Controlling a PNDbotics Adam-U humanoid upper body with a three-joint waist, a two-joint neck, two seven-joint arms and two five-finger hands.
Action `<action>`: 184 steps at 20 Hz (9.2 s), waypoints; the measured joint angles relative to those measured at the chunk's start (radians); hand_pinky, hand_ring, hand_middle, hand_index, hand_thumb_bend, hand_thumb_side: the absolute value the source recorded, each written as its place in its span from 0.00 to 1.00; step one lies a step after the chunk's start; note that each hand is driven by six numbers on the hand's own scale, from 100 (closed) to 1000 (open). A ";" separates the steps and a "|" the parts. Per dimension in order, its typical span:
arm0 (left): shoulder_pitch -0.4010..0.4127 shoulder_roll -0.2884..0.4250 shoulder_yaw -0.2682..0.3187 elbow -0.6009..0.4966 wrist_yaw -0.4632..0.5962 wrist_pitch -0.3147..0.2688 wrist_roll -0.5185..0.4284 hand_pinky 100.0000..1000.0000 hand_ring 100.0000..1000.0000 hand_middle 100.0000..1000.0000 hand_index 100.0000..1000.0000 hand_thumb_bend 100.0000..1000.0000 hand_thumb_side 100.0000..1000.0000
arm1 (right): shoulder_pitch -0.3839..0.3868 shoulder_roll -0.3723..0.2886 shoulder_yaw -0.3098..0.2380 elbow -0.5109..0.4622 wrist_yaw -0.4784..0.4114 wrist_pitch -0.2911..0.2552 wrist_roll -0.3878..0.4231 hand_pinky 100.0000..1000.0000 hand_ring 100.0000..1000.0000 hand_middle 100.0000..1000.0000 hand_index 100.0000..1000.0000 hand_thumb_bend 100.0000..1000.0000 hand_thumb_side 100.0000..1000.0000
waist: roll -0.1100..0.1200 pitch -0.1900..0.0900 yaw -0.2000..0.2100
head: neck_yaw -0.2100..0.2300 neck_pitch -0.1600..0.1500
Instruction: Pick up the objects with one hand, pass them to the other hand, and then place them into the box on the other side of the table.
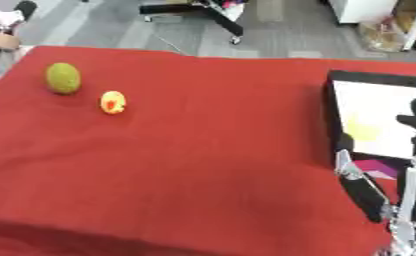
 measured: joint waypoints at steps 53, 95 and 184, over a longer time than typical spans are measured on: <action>-0.182 -0.333 0.023 0.543 -0.923 -0.026 0.105 0.84 0.73 0.71 0.80 0.31 0.32 | 0.007 0.040 0.015 0.038 -0.016 -0.013 -0.046 0.68 0.89 0.67 0.97 0.17 0.43 | 0.000 -0.004 -0.037 | -0.006 0.000; -0.173 -0.375 0.126 0.650 -1.372 -0.073 0.439 0.76 0.58 0.53 0.68 0.35 0.31 | 0.006 0.047 0.015 0.050 -0.021 -0.017 -0.051 0.69 0.90 0.67 0.97 0.12 0.43 | -0.005 0.002 -0.037 | -0.003 0.000; 0.063 -0.633 -0.077 -0.185 0.507 0.370 -0.365 0.51 0.29 0.19 0.11 0.00 0.27 | -0.449 -0.055 0.252 0.000 -0.122 -0.313 0.394 0.73 0.85 0.74 0.93 0.32 0.33 | -0.037 0.016 -0.006 | -0.117 0.000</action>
